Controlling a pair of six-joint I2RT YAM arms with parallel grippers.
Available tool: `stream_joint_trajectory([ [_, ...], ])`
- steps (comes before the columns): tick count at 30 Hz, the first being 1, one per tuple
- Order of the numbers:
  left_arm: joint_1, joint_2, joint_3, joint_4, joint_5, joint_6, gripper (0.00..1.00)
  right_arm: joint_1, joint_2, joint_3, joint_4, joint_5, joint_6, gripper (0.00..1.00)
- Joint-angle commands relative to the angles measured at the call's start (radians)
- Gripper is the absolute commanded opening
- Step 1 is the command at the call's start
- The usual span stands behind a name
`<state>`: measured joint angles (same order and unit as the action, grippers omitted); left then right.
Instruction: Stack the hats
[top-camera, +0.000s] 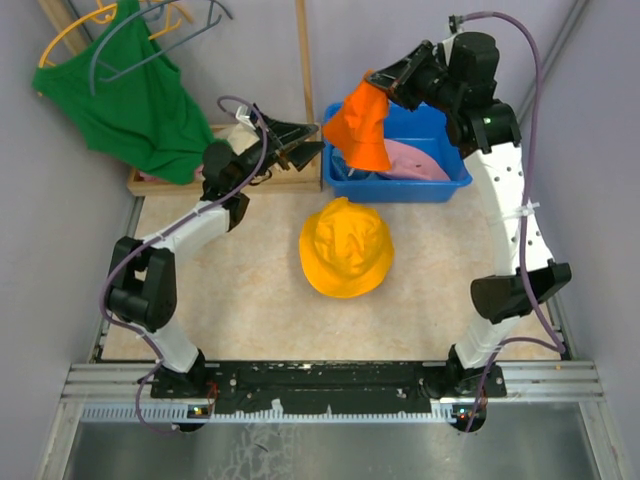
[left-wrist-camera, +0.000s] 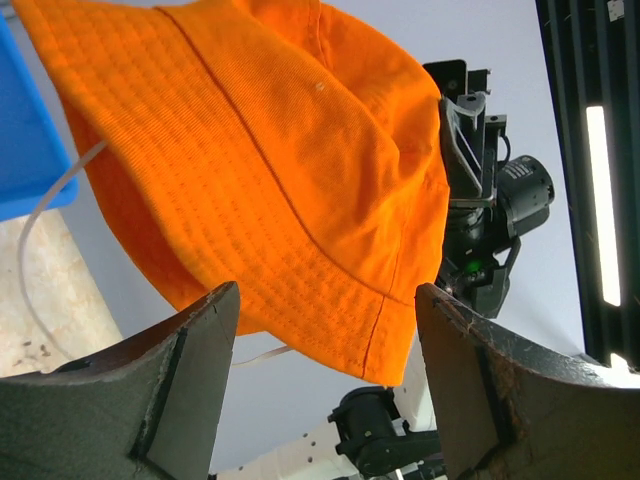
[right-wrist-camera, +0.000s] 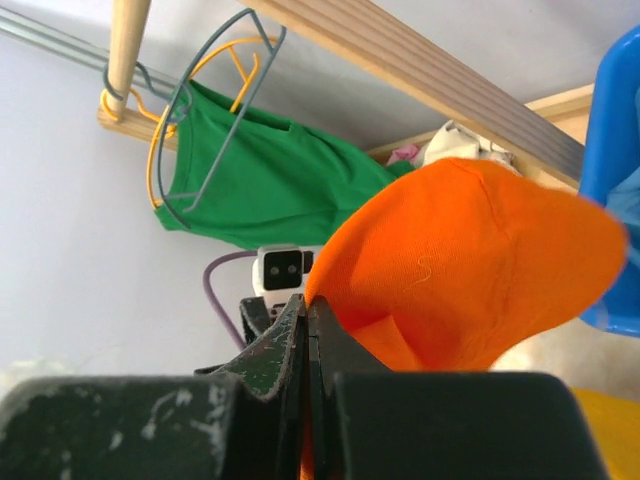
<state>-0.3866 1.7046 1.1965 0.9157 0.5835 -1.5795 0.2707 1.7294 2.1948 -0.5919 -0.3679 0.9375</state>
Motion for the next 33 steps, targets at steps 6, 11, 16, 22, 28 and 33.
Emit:
stream_joint_trajectory([
  [6,-0.019,0.016,0.037,-0.008,-0.014,0.054,0.77,0.024,-0.12,0.013,0.082,-0.02,0.032,0.0],
  [11,-0.025,0.006,0.035,-0.034,-0.024,0.077,0.77,0.024,-0.115,0.026,0.089,-0.034,0.048,0.0],
  [16,-0.025,0.02,0.038,0.002,-0.056,0.071,0.77,0.027,-0.111,0.042,0.069,-0.051,0.052,0.0],
  [22,-0.039,0.085,0.107,0.034,-0.052,0.045,0.77,0.046,-0.137,0.002,0.062,-0.052,0.047,0.0],
  [28,-0.065,0.123,0.141,0.058,-0.044,0.028,0.77,0.05,-0.169,-0.079,0.089,-0.045,0.046,0.0],
  [33,-0.07,0.116,0.122,0.069,-0.048,0.026,0.76,0.05,-0.17,-0.095,0.097,-0.046,0.049,0.0],
])
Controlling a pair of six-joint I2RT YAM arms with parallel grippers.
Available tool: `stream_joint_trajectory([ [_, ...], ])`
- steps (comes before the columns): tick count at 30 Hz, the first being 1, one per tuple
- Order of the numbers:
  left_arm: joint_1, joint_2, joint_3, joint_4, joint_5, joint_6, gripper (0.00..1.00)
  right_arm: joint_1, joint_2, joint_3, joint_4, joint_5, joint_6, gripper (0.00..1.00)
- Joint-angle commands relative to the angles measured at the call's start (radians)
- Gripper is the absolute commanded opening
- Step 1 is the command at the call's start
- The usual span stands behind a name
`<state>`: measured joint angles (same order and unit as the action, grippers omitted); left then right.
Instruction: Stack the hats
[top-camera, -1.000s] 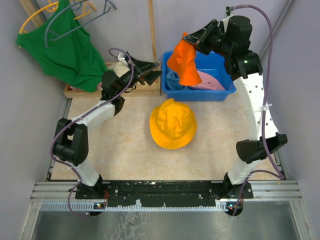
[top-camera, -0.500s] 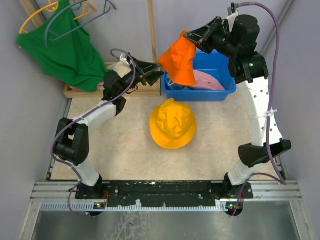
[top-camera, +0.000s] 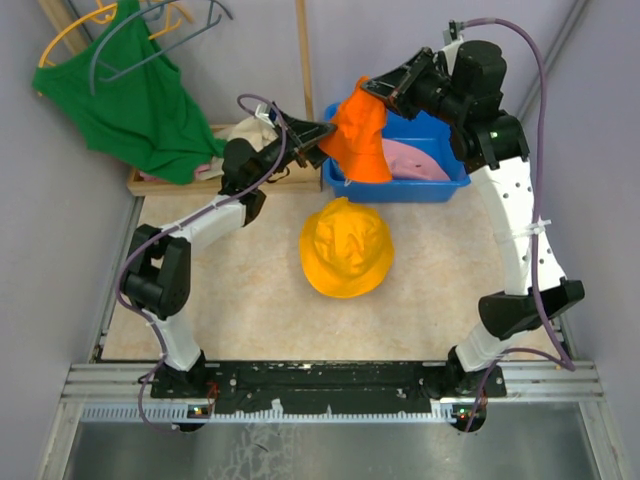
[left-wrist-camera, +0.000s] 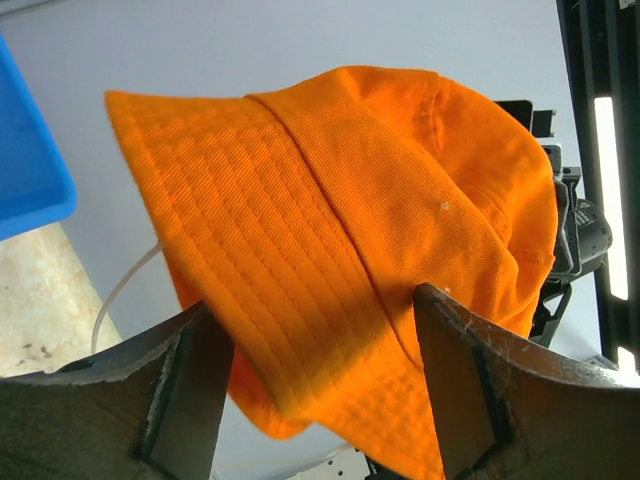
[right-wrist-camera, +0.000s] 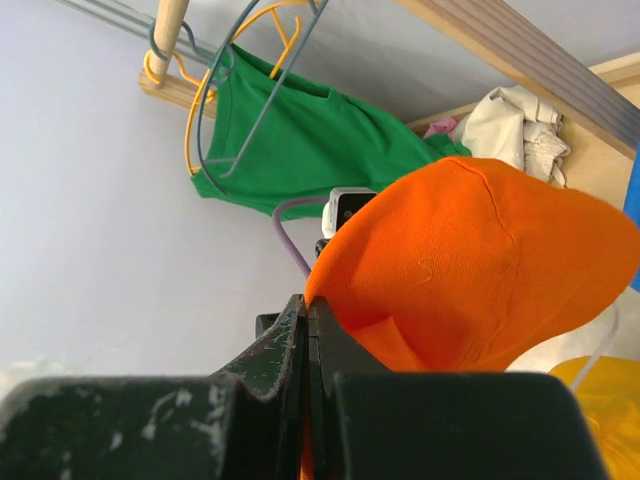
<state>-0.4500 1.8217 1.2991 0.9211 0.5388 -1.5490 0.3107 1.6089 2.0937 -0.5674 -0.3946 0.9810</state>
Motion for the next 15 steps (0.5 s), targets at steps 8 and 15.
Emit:
stream_joint_trajectory([
  [8,-0.004,-0.048,-0.051,0.093,-0.017,-0.022,0.35,0.01,-0.079,-0.022,0.002,0.022,-0.097,0.0],
  [15,-0.006,-0.053,-0.088,0.122,0.021,-0.043,0.18,-0.049,-0.148,-0.102,-0.059,0.08,-0.214,0.0],
])
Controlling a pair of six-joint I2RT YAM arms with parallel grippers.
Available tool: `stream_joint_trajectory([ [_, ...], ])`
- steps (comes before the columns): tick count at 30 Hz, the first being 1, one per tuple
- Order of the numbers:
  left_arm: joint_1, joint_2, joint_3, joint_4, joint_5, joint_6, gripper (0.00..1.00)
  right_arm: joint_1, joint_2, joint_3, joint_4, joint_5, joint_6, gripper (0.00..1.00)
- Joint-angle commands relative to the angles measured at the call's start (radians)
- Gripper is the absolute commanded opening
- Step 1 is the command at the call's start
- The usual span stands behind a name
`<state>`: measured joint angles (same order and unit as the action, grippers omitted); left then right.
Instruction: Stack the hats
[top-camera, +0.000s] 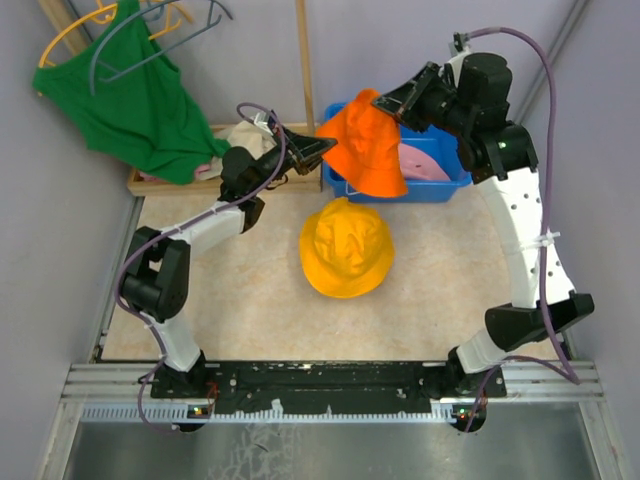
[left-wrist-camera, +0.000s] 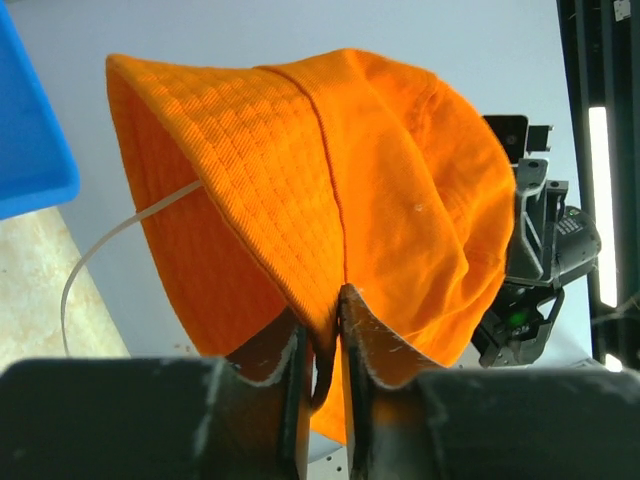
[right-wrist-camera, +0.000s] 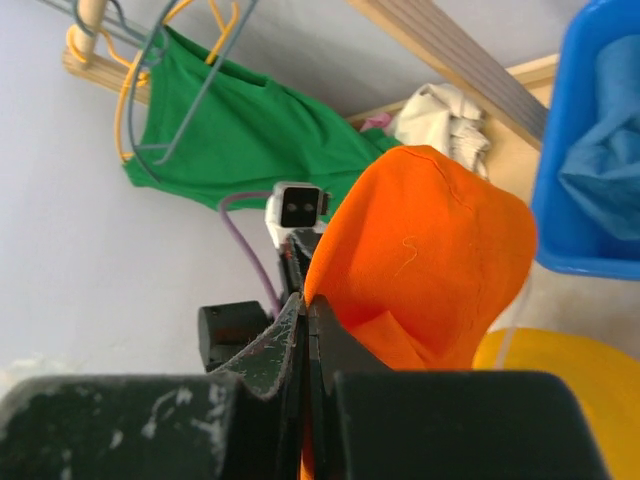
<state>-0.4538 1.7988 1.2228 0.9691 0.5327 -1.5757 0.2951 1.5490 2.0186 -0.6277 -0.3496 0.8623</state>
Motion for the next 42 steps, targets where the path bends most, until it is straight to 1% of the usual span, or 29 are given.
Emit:
stream_joint_trajectory([
  [1,-0.002,-0.024,-0.011,0.081,0.031,-0.025,0.17,-0.045,-0.099,-0.043,-0.007,0.041,-0.114,0.0],
  [5,-0.008,-0.004,0.008,0.099,0.067,-0.037,0.13,-0.076,-0.144,-0.098,-0.032,0.095,-0.207,0.0],
  [11,-0.043,0.09,0.119,0.125,0.137,-0.066,0.12,-0.081,-0.164,-0.103,-0.084,0.188,-0.34,0.0],
  [15,-0.064,0.111,0.116,0.162,0.166,-0.079,0.12,-0.079,-0.175,-0.137,-0.089,0.203,-0.4,0.0],
  [18,-0.067,0.104,0.064,0.199,0.193,-0.086,0.11,-0.078,-0.208,-0.217,-0.056,0.22,-0.431,0.0],
  [23,-0.066,0.092,-0.066,0.332,0.209,-0.141,0.08,-0.073,-0.252,-0.33,-0.015,0.235,-0.47,0.0],
  [27,-0.059,0.055,-0.147,0.396,0.227,-0.155,0.08,-0.038,-0.274,-0.397,0.01,0.23,-0.47,0.0],
  [35,-0.014,-0.038,-0.293,0.46,0.251,-0.167,0.08,0.077,-0.287,-0.493,0.048,0.237,-0.439,0.0],
  [42,0.031,-0.105,-0.434,0.53,0.265,-0.192,0.08,0.149,-0.295,-0.505,0.032,0.257,-0.43,0.0],
])
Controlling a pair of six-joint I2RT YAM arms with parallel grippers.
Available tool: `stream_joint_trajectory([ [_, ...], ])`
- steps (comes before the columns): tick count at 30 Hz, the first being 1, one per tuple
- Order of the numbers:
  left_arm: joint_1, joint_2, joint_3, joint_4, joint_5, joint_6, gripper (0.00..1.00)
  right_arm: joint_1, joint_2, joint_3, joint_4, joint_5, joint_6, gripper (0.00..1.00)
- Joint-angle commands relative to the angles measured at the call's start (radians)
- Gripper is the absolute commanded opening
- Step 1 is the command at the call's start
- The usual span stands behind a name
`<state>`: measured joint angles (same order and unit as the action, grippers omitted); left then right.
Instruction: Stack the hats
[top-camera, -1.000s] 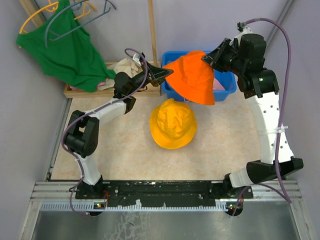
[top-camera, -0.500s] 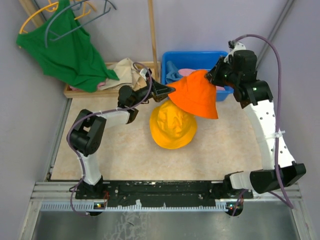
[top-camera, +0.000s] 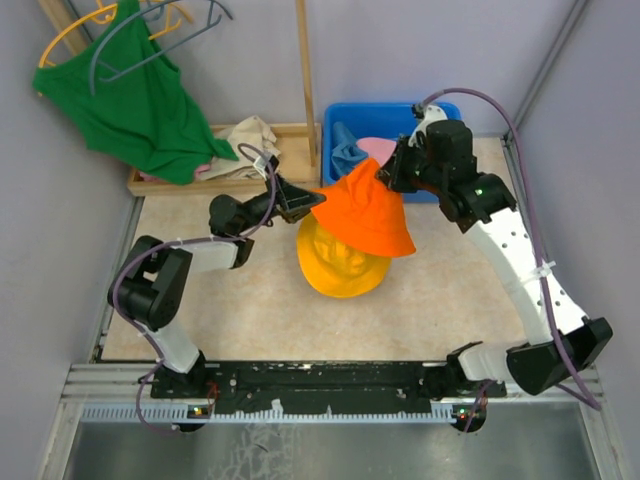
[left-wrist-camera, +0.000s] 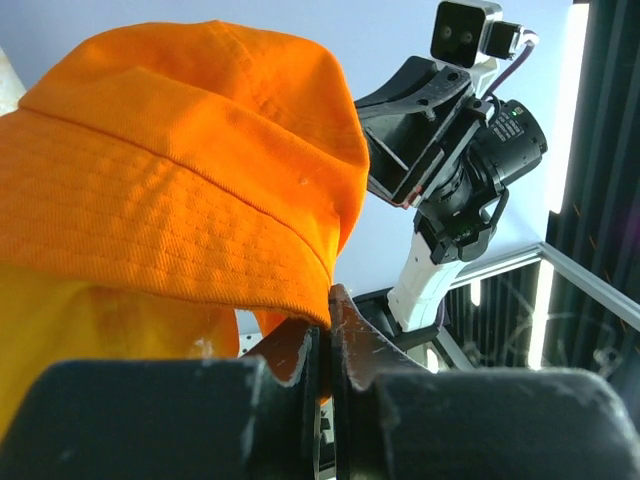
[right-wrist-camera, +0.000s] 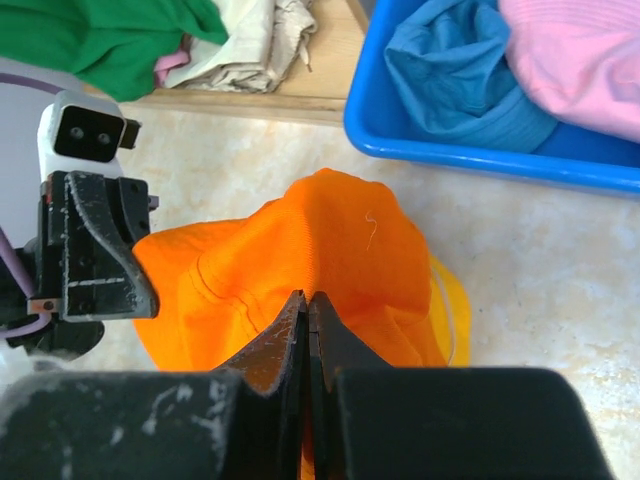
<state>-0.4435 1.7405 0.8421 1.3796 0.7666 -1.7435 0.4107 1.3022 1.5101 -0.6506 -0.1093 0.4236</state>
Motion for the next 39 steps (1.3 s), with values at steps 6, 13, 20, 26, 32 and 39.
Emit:
stream_joint_trajectory([
  [6,0.04,-0.078,-0.171,0.183,0.055,-0.041,0.08,0.091,-0.051,-0.044,0.059,0.034,0.018,0.0],
  [13,0.117,-0.088,-0.357,0.339,0.091,-0.096,0.07,0.167,-0.027,-0.092,0.085,0.061,0.032,0.0],
  [20,0.16,-0.074,-0.454,0.411,0.145,-0.095,0.08,0.183,-0.018,-0.105,0.074,0.045,0.035,0.02],
  [26,0.159,-0.032,-0.431,0.411,0.196,-0.073,0.09,0.182,-0.058,-0.122,0.068,0.074,0.045,0.41],
  [32,0.158,0.002,-0.406,0.411,0.222,-0.064,0.09,0.103,-0.119,-0.099,0.027,0.115,0.054,0.64],
  [39,0.158,0.05,-0.408,0.411,0.247,-0.031,0.1,-0.162,-0.196,-0.275,0.083,-0.12,0.125,0.7],
])
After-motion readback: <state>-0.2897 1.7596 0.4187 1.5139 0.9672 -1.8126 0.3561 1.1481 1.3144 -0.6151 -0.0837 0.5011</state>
